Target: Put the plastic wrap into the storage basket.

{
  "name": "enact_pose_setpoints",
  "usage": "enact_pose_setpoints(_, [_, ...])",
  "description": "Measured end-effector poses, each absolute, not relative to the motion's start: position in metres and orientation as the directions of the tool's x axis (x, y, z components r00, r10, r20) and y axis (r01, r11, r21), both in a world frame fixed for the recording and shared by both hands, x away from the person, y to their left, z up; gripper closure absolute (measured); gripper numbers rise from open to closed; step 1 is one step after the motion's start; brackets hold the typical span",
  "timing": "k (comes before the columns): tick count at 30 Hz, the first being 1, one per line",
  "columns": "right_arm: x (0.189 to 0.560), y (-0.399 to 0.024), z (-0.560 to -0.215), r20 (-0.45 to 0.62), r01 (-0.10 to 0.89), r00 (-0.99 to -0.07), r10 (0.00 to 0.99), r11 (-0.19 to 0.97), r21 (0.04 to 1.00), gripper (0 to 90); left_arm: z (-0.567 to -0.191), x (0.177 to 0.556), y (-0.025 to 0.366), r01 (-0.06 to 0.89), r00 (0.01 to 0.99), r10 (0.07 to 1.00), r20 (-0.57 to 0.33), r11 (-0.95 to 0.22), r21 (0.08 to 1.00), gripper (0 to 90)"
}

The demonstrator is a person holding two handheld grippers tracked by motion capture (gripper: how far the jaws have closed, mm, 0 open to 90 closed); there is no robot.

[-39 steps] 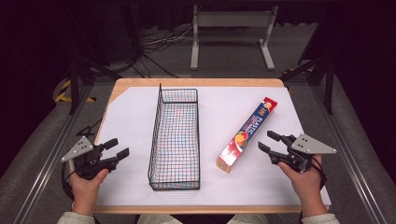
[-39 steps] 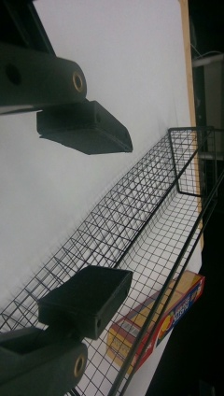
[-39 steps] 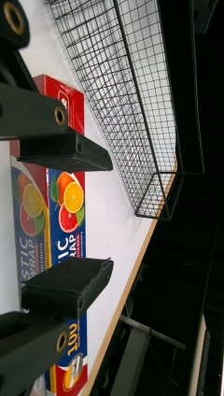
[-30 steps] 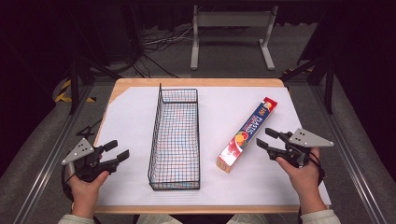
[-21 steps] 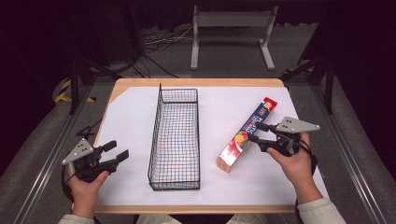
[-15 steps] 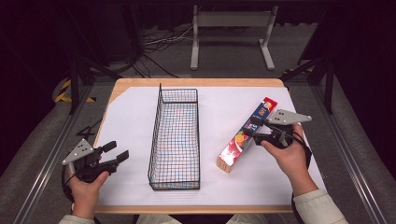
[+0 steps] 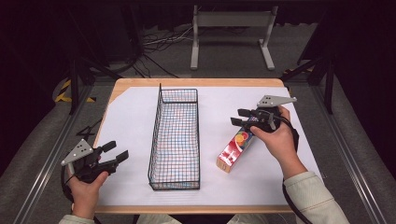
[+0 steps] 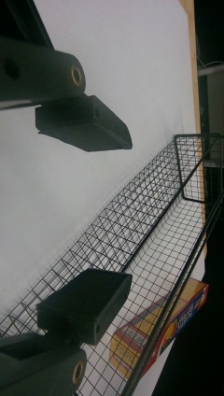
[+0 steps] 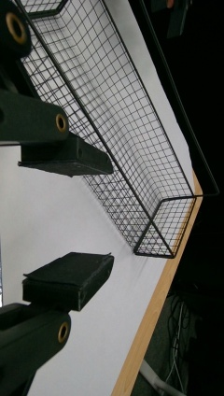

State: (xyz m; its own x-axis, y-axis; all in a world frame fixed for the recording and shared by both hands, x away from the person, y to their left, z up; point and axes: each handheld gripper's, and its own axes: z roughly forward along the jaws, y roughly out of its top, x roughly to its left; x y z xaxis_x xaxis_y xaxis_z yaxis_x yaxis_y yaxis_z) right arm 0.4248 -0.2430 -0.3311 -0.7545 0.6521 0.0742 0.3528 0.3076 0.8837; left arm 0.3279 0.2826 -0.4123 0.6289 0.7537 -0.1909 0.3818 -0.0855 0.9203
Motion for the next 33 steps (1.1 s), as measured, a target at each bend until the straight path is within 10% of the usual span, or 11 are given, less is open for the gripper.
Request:
enact_pose_setpoints(18, [0.457,-0.218,-0.364,0.110,0.556,-0.722,0.683,0.478,0.680,83.3,-0.415,0.332,0.283,0.384,0.627,0.755,-0.190,-0.088,0.919,30.6])
enact_pose_setpoints(33, [0.467,-0.198,-0.387,0.084,0.627,-0.718,0.691,0.590,0.508,86.6,-0.419,0.335,0.282,0.433,0.614,0.755,-0.229,-0.079,0.898,29.2])
